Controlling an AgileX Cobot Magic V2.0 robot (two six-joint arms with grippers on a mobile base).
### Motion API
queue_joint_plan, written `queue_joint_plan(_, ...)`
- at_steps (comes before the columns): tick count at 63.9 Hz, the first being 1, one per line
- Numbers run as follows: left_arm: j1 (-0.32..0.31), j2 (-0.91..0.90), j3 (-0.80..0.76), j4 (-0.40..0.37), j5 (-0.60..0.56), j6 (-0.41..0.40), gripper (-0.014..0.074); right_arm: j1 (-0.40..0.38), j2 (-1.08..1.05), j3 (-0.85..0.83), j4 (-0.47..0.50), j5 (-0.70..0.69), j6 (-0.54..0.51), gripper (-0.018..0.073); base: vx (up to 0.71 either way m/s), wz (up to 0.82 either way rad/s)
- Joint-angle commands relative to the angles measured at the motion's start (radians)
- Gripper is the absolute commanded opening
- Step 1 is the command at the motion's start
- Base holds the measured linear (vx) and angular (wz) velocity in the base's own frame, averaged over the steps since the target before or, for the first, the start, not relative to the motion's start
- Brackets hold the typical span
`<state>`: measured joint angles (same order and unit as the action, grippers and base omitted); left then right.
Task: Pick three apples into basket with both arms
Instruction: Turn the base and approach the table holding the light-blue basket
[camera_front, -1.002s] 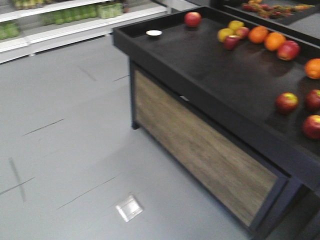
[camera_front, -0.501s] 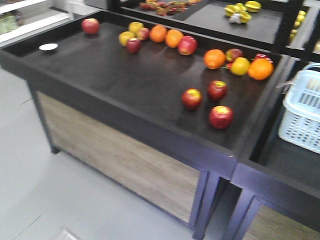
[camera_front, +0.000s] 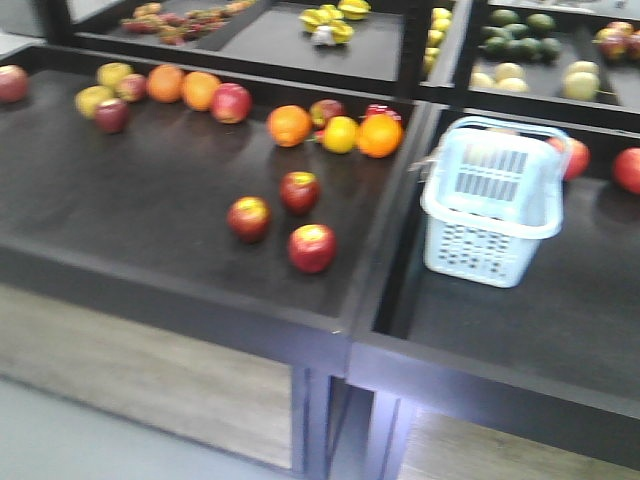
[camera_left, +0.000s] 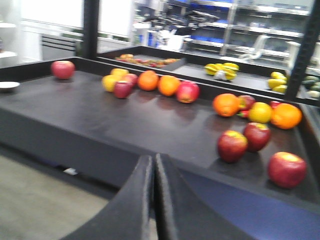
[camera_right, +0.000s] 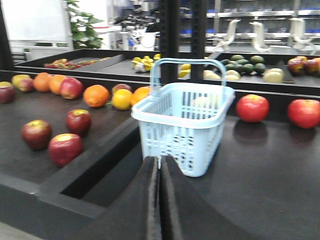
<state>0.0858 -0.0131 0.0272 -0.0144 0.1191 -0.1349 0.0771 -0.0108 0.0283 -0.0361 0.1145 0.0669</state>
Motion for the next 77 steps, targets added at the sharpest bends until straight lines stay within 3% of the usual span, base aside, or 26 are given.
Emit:
queue_joint_plan(1, -0.006, -0.014, 0.020, -0.004, -0.077, 0.000, -0.0006, -0.007, -0.010, 0.015, -0.007, -0.066, 0.000, -0.0004, 0.12, -0.45)
queue_joint_plan(77, -0.006, -0.014, 0.020, -0.004, -0.077, 0.000, -0.0006, -0.007, -0.010, 0.015, -0.007, -0.066, 0.000, -0.0004, 0.08, -0.25)
